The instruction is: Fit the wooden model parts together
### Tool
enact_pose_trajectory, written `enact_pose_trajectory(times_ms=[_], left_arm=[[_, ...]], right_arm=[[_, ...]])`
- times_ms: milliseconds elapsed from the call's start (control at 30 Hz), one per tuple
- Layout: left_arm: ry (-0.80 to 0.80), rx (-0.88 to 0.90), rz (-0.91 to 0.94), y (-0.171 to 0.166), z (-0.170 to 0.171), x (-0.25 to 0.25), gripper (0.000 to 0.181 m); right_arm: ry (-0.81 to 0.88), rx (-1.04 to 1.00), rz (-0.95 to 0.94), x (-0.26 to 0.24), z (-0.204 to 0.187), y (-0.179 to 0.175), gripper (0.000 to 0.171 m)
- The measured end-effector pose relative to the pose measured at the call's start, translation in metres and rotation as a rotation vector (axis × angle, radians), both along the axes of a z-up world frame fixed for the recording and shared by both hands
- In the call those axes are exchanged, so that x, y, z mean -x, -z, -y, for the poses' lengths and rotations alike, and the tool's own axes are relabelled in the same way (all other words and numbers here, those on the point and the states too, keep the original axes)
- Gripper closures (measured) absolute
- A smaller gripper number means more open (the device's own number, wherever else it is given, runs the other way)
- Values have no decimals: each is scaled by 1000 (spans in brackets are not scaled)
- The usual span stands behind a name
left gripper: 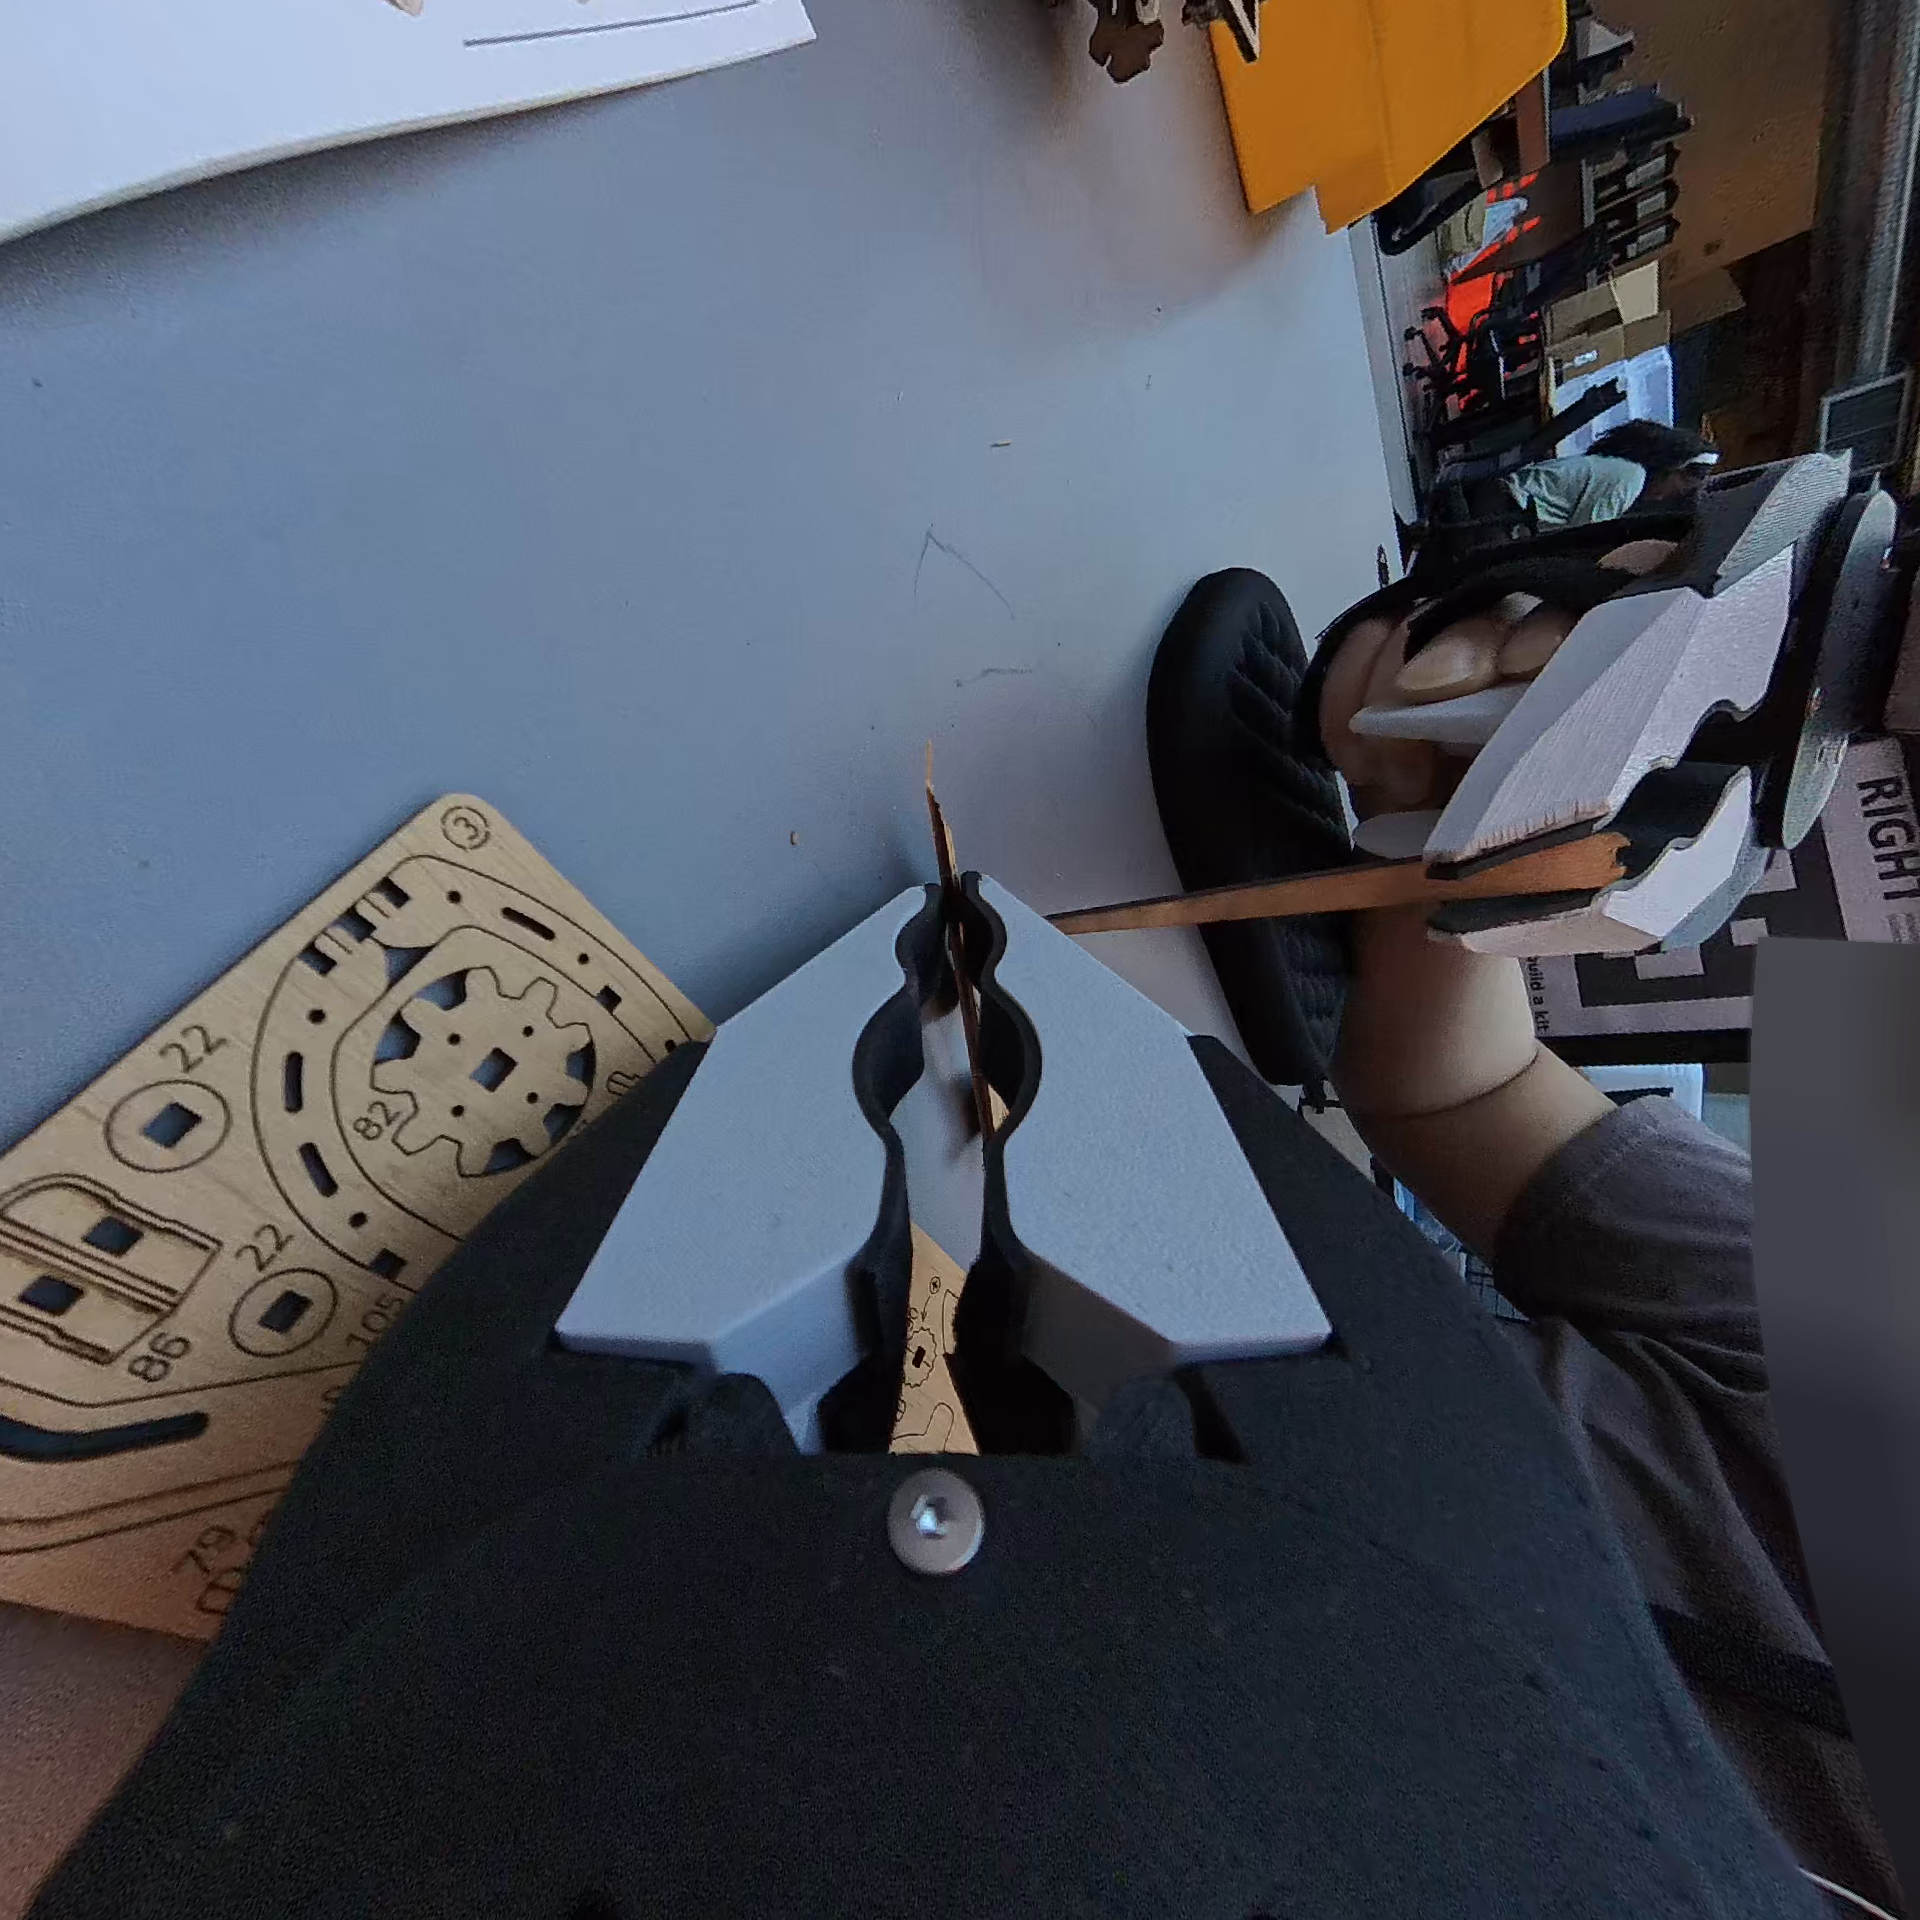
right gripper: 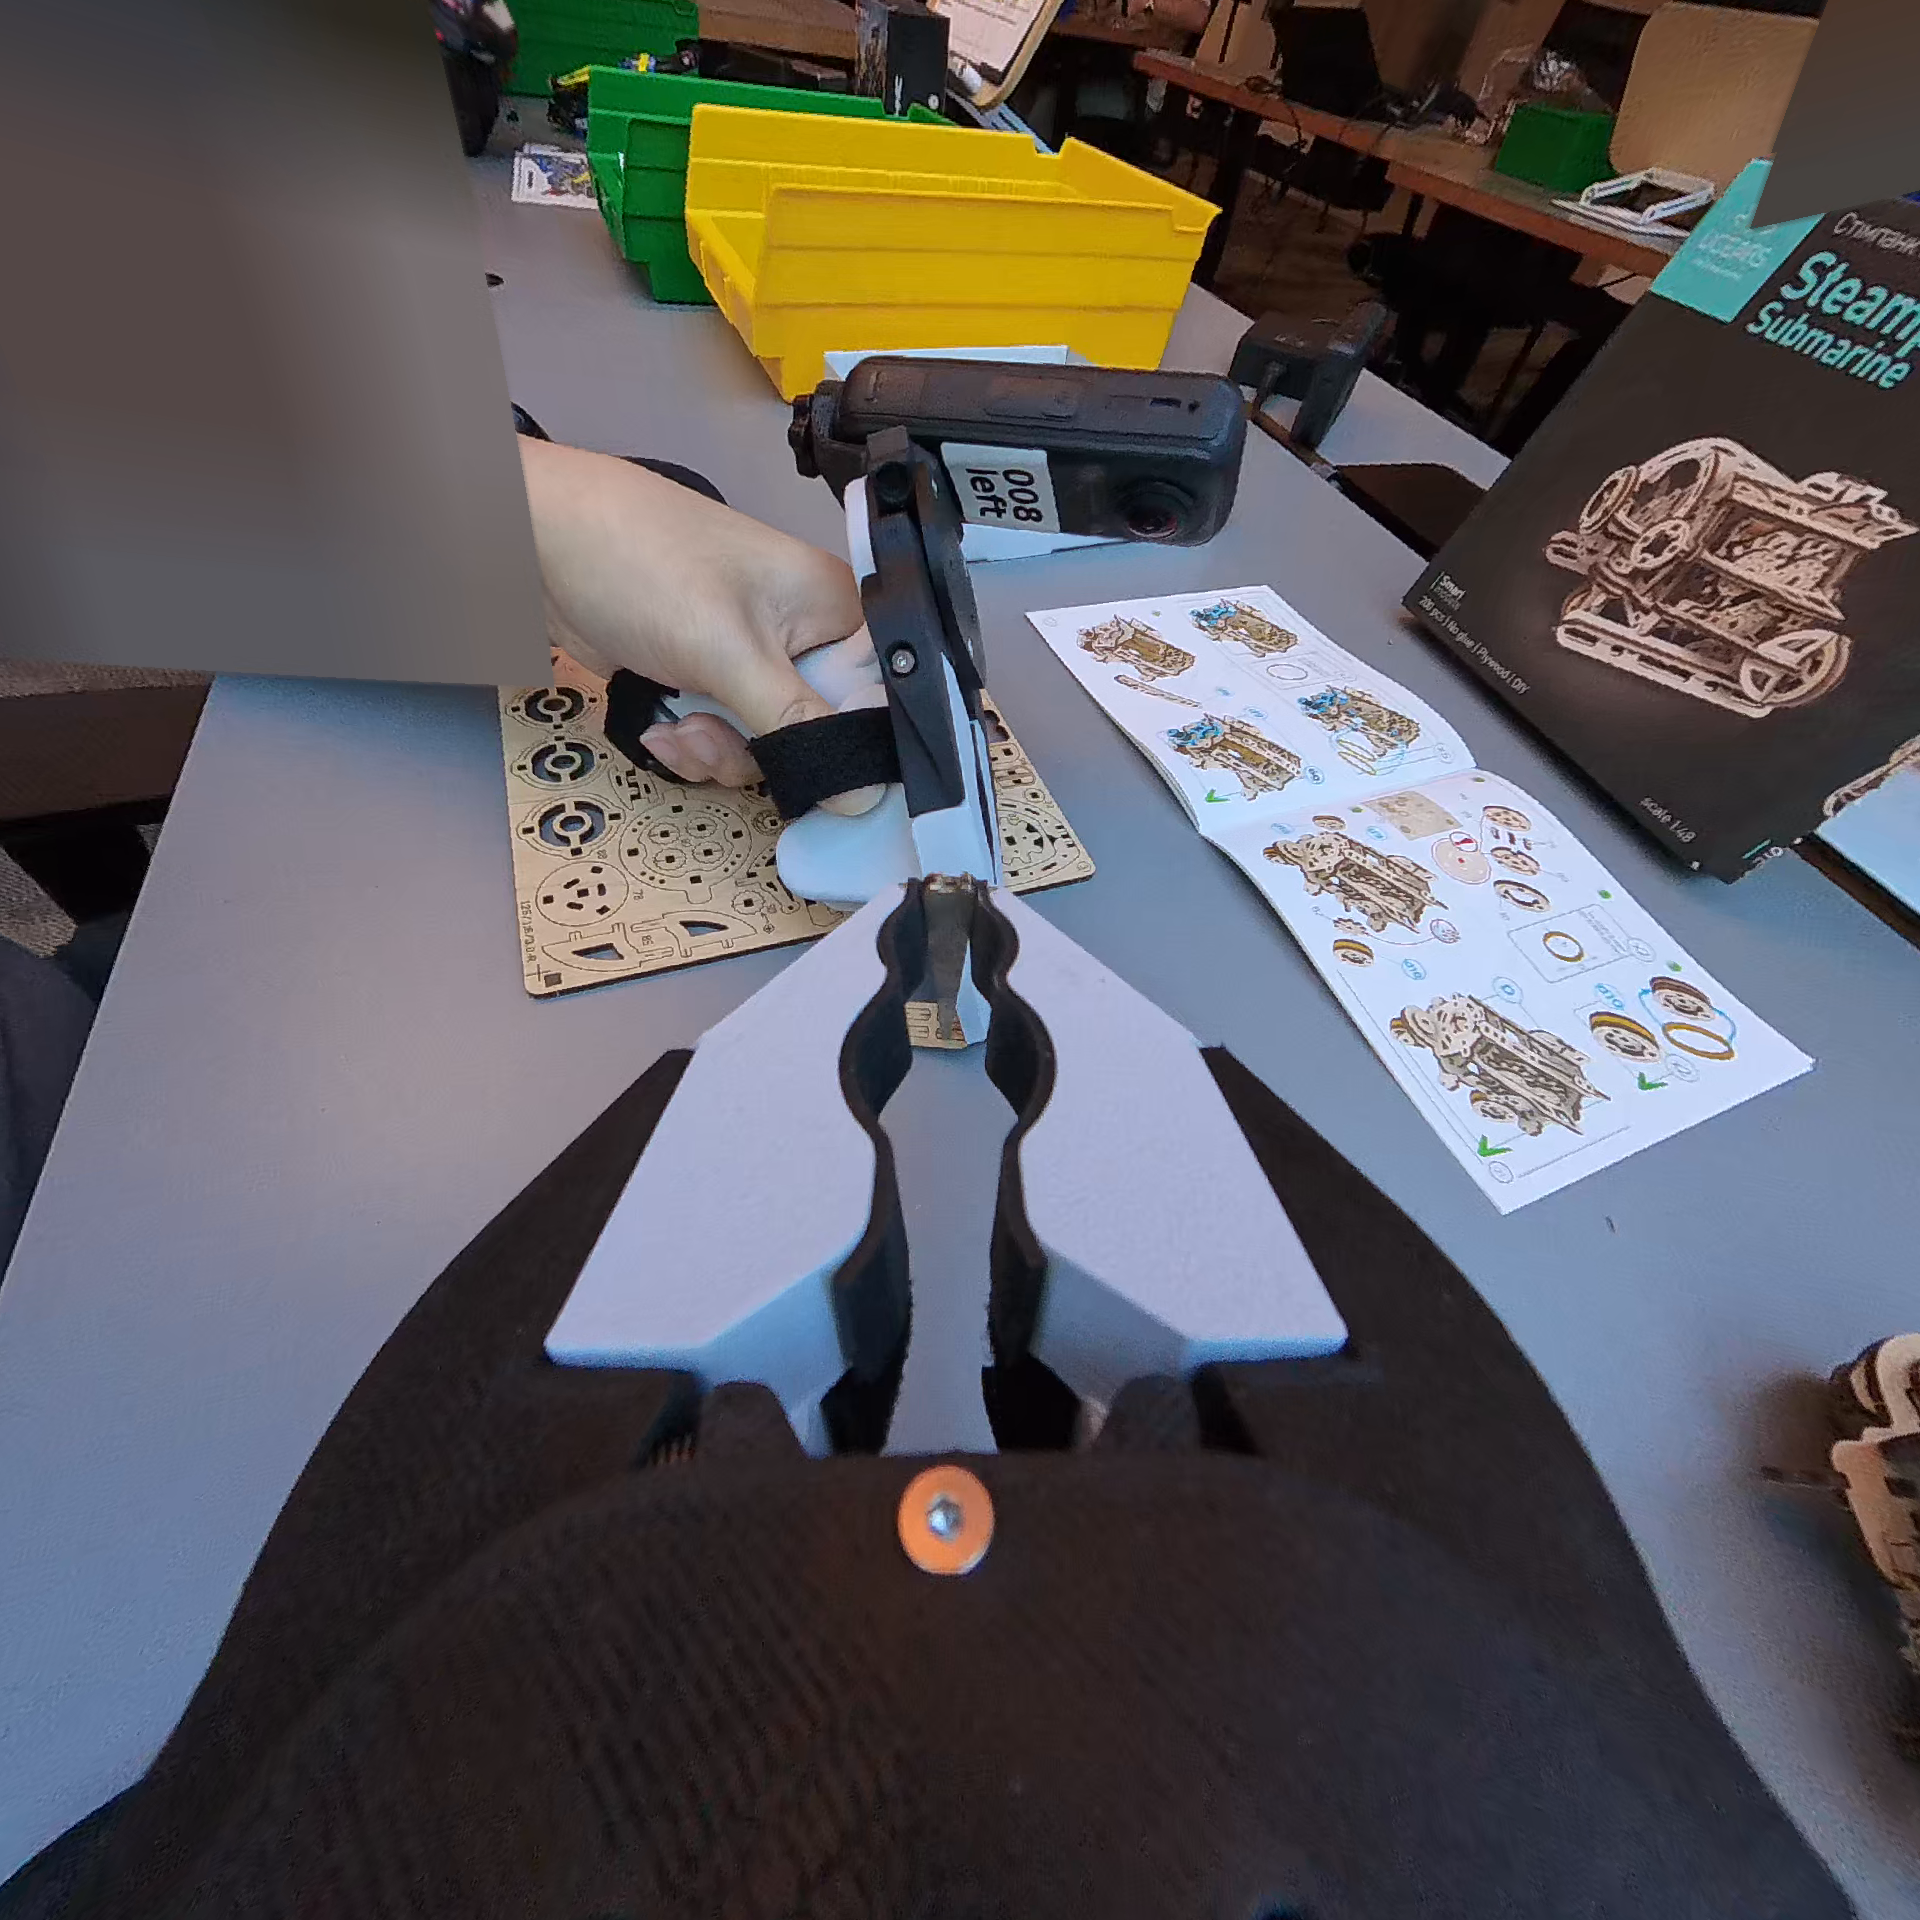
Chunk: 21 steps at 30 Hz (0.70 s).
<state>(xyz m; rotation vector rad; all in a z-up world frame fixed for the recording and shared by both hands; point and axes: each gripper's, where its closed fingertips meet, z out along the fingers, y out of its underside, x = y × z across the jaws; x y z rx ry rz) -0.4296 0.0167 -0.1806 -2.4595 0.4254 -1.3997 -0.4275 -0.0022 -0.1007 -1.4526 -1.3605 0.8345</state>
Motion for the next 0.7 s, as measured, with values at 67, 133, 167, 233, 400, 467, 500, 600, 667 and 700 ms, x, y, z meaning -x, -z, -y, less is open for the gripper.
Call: enact_pose_trajectory(times_ms=[67, 133, 167, 233, 400, 467, 500, 600, 667, 700], left_arm=[[1, -3, -2, 0, 0, 0, 181], [2, -6, -3, 0, 0, 0, 181], [3, -7, -3, 0, 0, 0, 181], [0, -9, -4, 0, 0, 0, 181], [-10, -63, -38, 0, 0, 0, 181], [-1, -79, -44, 0, 0, 0, 181], [5, -91, -47, 0, 1, 1, 181], [7, -119, -60, 0, 0, 1, 181], [8, -130, -66, 0, 1, 1, 181], [7, -126, -63, 0, 1, 0, 181]], right_arm=[[1, -17, -2, -1, 1, 1, 165], [-1, -48, 2, -1, 4, 1, 165], [-5, -67, 6, -1, 6, 2, 164], [-1, -90, 9, -2, 7, 3, 165], [-4, -165, 22, 0, 18, 6, 164], [2, -169, 22, 0, 18, 6, 164], [5, -166, 19, 0, 17, 6, 164], [2, -172, 20, 0, 18, 6, 164], [-5, -180, 22, 0, 19, 6, 164], [-1, -190, 25, 0, 18, 6, 164]])
